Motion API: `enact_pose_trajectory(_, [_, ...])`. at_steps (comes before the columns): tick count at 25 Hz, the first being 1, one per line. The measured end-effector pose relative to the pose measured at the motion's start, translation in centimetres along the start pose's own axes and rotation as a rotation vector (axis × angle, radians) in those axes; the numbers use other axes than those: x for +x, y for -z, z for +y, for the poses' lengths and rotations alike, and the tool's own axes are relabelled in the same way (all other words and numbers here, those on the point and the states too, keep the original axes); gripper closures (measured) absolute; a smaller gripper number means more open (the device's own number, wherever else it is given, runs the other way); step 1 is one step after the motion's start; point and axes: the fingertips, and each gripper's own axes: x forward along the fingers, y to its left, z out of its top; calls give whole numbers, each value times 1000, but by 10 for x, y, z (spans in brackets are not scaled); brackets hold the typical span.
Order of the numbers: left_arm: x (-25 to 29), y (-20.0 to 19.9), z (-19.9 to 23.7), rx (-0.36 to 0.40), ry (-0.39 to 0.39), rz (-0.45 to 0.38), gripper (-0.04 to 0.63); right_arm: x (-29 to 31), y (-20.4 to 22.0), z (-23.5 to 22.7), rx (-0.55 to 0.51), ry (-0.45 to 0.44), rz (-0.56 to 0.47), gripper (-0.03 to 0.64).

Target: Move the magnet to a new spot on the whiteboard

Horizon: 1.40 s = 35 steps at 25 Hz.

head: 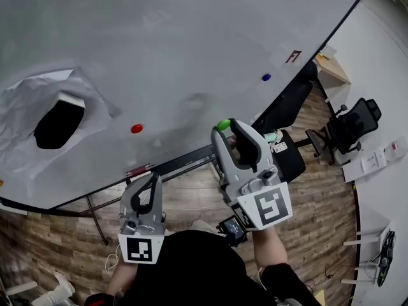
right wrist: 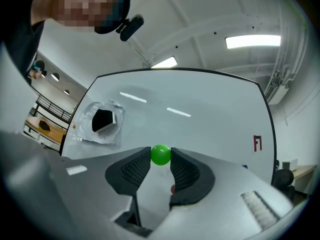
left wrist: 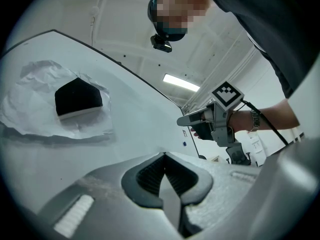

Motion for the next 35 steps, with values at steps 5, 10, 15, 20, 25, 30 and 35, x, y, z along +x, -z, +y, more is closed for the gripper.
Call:
enact_pose_trajectory(5, [-1,0,-3,0,2,2,594,-15,9,11,53,3,-3,489])
enact_pose_trajectory(10, [-2,1,-5,2,10,7,594,-27,20,20,77,-5,12,491])
enact_pose_trajectory(15, [-3,1,-6,3,14,8,594,-38,30,31,93,-20,21,489])
enact_pose_trajectory(20, [-4,1,-6,-4,16,10,594,-47,42,42,108,-30,36,489])
enact_pose_trajectory(25, [-5,1,-4,-12,14,5,594,-55,56,48,141,-10,48,489])
enact_pose_trajectory(30, [-5,6,-3,-15,22,19,594,-61,65,51,143,8,64,491])
enact_pose_trajectory(35, [-4,4,-5,-18,28,5,594,-69,73,52,134,24,76,491])
